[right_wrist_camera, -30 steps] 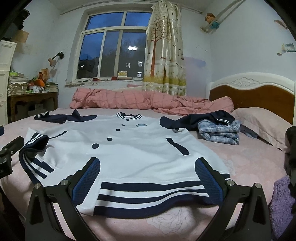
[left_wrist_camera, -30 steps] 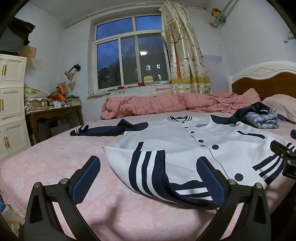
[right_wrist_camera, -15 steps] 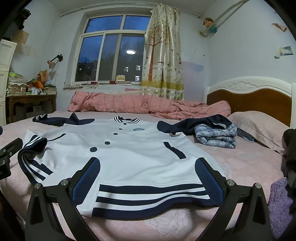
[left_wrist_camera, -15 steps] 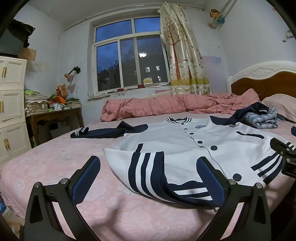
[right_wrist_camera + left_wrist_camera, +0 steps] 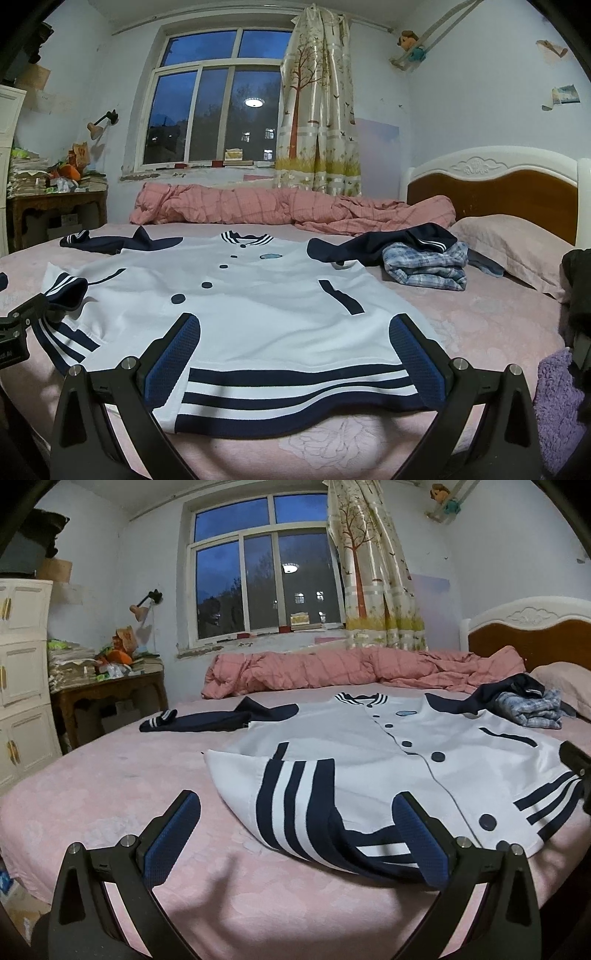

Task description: Fold large clothes

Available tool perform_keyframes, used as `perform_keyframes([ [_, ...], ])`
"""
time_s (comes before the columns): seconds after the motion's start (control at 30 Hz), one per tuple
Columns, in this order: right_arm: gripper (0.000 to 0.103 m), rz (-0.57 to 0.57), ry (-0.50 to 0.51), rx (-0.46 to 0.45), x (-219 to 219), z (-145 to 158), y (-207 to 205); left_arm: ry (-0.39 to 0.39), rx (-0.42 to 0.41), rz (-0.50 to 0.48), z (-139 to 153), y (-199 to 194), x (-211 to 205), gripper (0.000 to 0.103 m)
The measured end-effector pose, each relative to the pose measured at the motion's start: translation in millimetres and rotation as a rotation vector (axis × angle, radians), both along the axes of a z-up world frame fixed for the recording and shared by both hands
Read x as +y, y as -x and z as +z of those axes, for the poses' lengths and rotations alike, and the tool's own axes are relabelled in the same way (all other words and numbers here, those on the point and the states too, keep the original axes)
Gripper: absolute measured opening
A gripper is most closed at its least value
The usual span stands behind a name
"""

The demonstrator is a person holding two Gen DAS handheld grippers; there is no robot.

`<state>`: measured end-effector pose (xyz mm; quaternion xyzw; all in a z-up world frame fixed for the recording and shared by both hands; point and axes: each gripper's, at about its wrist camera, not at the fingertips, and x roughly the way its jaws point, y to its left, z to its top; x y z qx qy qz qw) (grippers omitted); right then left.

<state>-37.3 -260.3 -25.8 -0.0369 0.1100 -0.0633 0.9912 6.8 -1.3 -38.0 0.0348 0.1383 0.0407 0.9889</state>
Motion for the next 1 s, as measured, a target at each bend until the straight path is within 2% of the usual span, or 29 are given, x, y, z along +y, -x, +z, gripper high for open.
perform_keyframes([
  [0.33,0.103,-0.008,-0.003,0.004,-1.0,-0.7,0.2,-0.009,-0.016,0.004,0.2,0.0,1.1,0.103],
  [0.53,0.103,-0.022,-0.019,-0.006,-7.1,2.2,3.4,0.045,-0.018,-0.031,0.3,3.4,5.7,0.103],
  [0.83,0.103,-0.024,-0.029,-0.011,-8.3,2.4,2.9,0.028,-0.047,-0.023,3.3,6.6,5.4,0.103],
  [1.0,0.103,-0.023,-0.028,-0.012,-8.7,2.6,2.6,0.011,-0.029,-0.025,-0.5,1.8,5.5,0.103],
])
